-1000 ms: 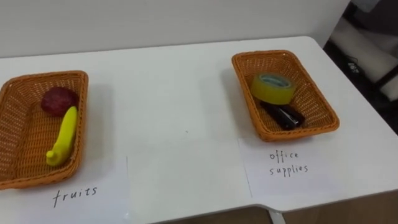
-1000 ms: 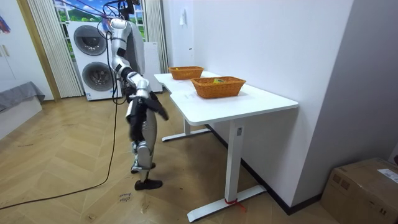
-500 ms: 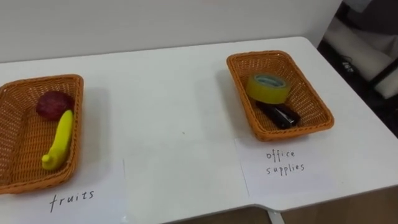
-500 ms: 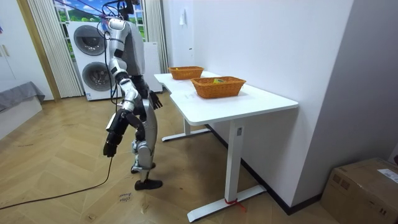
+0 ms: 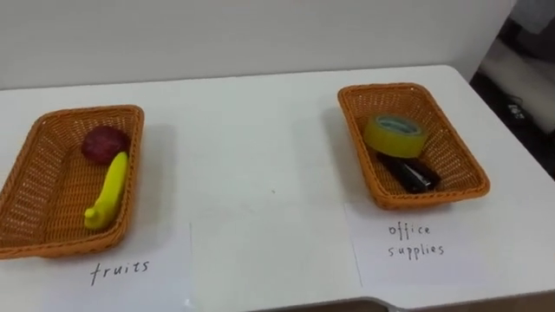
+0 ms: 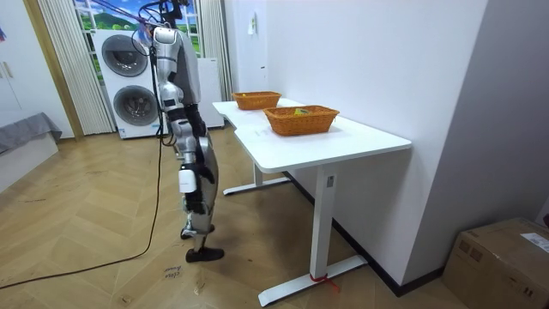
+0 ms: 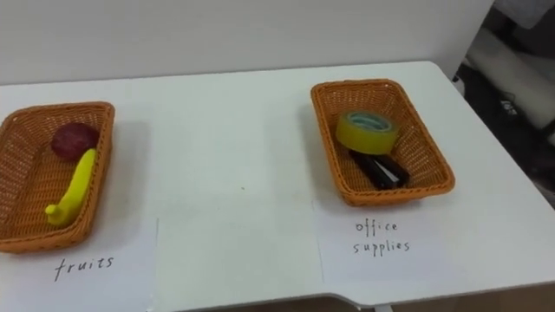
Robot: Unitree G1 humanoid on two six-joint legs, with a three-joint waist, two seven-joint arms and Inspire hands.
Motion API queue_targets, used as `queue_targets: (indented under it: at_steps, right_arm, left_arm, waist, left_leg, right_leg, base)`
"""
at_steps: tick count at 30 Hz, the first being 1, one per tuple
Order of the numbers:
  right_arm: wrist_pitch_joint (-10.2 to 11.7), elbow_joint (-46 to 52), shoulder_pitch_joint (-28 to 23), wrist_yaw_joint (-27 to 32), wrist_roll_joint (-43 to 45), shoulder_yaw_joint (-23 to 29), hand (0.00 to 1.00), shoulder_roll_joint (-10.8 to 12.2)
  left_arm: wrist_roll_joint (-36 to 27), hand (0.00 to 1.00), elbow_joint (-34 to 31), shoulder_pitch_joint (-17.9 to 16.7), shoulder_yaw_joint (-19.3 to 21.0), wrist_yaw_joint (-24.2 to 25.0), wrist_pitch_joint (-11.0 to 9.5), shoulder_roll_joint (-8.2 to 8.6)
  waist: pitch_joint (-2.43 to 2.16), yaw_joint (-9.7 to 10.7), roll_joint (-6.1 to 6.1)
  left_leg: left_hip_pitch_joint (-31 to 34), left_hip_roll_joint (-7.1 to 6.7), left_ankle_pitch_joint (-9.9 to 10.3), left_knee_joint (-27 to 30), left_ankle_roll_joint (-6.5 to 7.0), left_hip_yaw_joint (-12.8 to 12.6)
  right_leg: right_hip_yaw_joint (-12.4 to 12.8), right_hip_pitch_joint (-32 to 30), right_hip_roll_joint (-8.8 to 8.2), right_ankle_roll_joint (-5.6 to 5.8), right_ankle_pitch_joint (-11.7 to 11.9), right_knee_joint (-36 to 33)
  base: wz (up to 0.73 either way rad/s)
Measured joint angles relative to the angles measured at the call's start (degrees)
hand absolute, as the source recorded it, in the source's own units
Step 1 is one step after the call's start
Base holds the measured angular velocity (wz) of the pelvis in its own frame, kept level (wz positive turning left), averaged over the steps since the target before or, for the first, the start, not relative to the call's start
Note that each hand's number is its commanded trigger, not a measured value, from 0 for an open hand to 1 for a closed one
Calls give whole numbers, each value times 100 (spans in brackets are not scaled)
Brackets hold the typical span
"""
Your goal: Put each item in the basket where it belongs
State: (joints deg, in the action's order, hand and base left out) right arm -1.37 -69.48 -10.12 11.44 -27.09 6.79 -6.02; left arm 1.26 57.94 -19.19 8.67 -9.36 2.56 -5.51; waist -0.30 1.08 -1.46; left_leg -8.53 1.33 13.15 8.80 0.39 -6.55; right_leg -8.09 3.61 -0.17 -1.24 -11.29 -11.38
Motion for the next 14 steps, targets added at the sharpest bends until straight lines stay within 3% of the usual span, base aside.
queue_targets:
  at_steps: [6,14]
  right_arm:
    - [17,0,175,-432,469,-723,0,-18]
    - [133,-100,256,-800,516,-997,0,-75]
  left_arm:
    - [95,0,230,-14,-174,-21,15,23]
    - [348,0,254,62,-220,-18,126,48]
  waist:
    - [34,-278,61]
    - [55,-290,111]
  left_leg:
    - [15,0,7,-1,3,33]
    - [53,4,15,2,-1,65]
  right_leg:
    - [13,36,31,3,38,84]
    - [-1,56,17,2,38,89]
  base:
    - [3]
    - [0]
